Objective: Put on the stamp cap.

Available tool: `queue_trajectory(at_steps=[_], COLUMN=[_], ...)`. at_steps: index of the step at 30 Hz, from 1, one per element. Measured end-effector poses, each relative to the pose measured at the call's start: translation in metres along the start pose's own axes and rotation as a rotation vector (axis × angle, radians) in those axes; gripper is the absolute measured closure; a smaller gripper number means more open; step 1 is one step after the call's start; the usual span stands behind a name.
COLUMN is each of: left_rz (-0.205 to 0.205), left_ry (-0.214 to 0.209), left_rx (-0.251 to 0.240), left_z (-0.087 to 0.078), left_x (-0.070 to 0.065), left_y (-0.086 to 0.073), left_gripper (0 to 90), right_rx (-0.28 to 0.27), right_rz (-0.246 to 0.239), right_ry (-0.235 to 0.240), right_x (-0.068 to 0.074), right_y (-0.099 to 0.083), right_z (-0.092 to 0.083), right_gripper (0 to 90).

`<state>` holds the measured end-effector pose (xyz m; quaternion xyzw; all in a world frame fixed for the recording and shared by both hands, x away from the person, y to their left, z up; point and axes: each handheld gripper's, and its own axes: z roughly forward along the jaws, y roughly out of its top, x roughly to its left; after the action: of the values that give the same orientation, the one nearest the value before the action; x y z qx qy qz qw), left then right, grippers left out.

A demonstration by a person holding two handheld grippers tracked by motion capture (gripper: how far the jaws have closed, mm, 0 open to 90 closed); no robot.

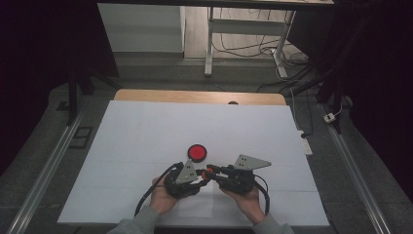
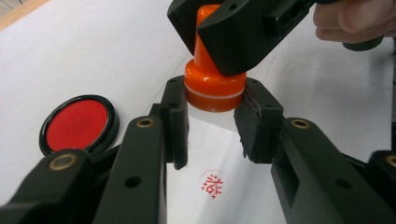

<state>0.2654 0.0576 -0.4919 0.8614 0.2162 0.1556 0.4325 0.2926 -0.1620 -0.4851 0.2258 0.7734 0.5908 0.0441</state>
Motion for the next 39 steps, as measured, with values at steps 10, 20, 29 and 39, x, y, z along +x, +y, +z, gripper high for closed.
queue_trajectory(at_steps=[10,20,29,39], left_rz=[-0.018,-0.017,-0.027,-0.069], left_ry=[-0.002,-0.001,-0.008,-0.003], left_rx=[-0.015,-0.017,-0.003,0.015], left_z=[0.0000,0.0009,0.0034,-0.0008], left_x=[0.0012,0.0019,0.0027,0.0089], left_y=[-0.0003,-0.0014,-0.0020,-0.0040], left_gripper=[65.1,64.1,55.0,39.7], right_rx=[-0.004,-0.006,-0.016,-0.025], right_rz=[-0.006,-0.008,-0.011,-0.008], right_ry=[-0.009,-0.016,-0.023,-0.035], right_x=[0.0005,0.0010,0.0001,-0.0021], right_y=[0.0013,0.0010,0.0014,0.0024], right_z=[0.0000,0.0005,-0.0006,-0.0036], right_gripper=[72.8,72.5,72.5,72.5])
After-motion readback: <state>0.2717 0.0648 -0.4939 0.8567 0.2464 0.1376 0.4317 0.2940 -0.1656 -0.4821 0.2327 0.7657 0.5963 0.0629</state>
